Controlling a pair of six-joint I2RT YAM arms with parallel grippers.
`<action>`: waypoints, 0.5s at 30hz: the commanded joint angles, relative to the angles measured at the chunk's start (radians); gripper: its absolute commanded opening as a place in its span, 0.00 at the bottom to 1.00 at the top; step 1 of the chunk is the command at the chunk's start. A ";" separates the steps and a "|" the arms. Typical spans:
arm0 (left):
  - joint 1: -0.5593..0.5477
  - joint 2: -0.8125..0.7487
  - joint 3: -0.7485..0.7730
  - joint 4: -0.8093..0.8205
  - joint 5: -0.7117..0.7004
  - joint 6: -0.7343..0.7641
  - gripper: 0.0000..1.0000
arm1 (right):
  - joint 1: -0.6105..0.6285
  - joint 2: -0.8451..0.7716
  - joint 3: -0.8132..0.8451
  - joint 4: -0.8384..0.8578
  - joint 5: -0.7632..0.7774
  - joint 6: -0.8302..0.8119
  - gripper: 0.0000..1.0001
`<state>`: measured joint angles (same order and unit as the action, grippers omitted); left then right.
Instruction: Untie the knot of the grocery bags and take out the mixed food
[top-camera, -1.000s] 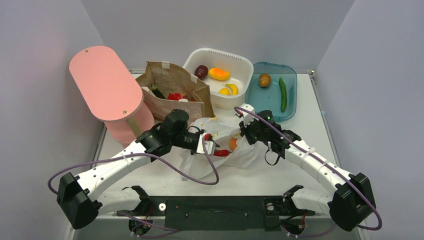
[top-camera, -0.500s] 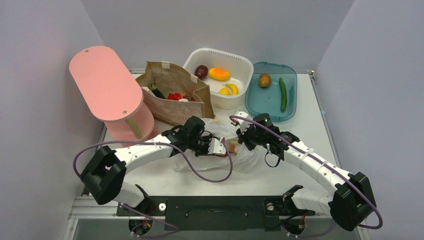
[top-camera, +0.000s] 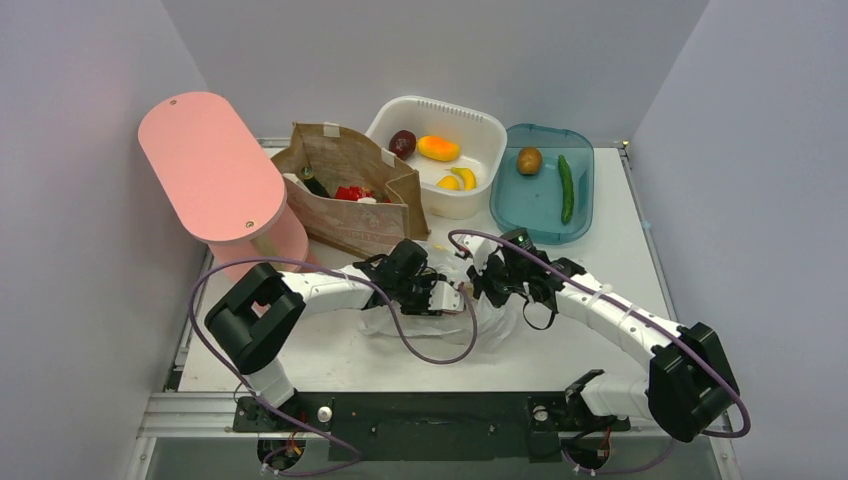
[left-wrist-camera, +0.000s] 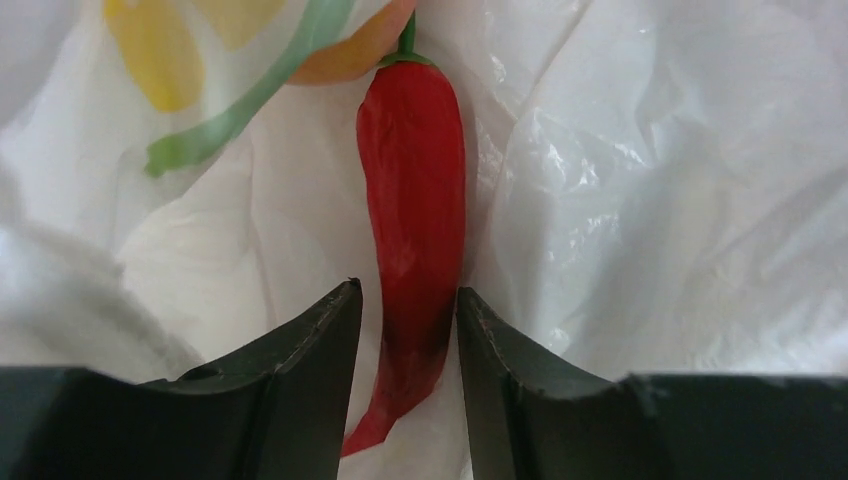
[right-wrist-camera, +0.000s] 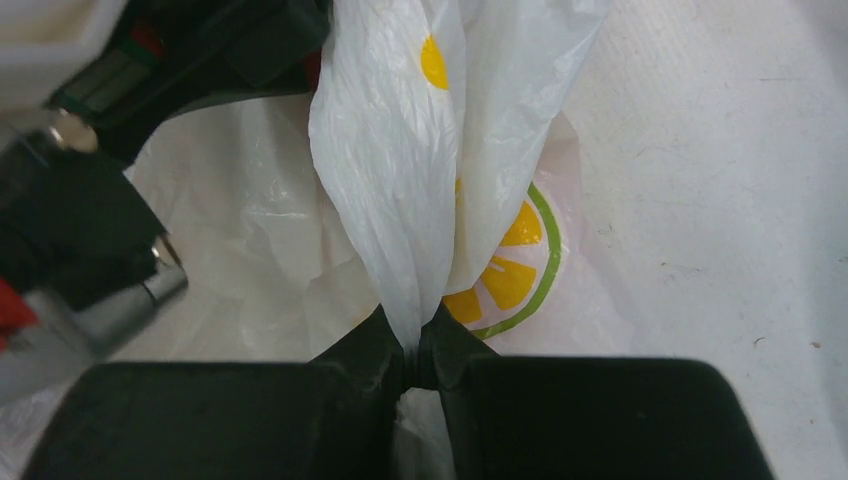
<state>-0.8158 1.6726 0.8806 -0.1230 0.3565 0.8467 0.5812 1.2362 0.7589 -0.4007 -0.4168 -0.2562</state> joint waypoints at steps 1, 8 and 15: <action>-0.044 0.057 0.049 0.040 -0.045 0.016 0.38 | -0.018 0.028 0.058 -0.016 -0.034 -0.027 0.00; -0.052 -0.040 -0.015 0.018 -0.008 -0.021 0.11 | -0.077 0.071 0.102 -0.073 -0.035 -0.049 0.00; 0.047 -0.254 -0.130 0.086 0.110 -0.127 0.00 | -0.091 0.063 0.096 -0.090 0.017 -0.098 0.00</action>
<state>-0.8234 1.5490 0.7887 -0.1081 0.3752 0.7918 0.4965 1.3071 0.8291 -0.4725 -0.4294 -0.3099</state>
